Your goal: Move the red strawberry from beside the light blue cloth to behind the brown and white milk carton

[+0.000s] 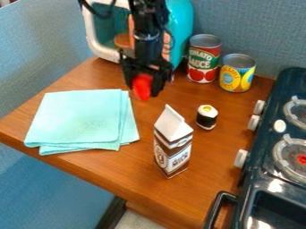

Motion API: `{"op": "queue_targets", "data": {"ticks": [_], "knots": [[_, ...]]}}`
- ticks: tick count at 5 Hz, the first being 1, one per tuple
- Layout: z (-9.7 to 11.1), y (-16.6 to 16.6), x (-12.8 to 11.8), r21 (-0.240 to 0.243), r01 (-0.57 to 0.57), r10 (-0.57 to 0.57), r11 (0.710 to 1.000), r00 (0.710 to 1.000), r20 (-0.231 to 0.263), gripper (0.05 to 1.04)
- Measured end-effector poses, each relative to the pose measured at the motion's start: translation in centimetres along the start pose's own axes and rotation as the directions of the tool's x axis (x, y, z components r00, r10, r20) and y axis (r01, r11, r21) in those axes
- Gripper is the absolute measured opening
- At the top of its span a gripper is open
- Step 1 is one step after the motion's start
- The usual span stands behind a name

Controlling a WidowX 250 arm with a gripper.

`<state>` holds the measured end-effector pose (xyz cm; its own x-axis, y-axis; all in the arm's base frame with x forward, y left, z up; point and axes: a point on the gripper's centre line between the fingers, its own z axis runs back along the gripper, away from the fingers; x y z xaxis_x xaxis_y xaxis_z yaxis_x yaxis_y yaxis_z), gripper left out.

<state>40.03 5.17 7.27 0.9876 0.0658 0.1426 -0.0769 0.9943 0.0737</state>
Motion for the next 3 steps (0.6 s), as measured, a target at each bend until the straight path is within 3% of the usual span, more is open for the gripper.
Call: {"op": "queue_targets", "data": {"ticks": [1, 2, 3], "knots": [[-0.9, -0.5, 1.5, 0.035, 0.062, -0.066, 0.997, 0.991, 0.119, 0.832], [-1.2, -0.9, 2.9, 0.059, 0.013, -0.023, 0.998, 0.983, 0.181, 0.832], [-2.8, -0.9, 4.1, 0.060, -0.027, 0.017, 0.998, 0.987, 0.160, 0.832]]}}
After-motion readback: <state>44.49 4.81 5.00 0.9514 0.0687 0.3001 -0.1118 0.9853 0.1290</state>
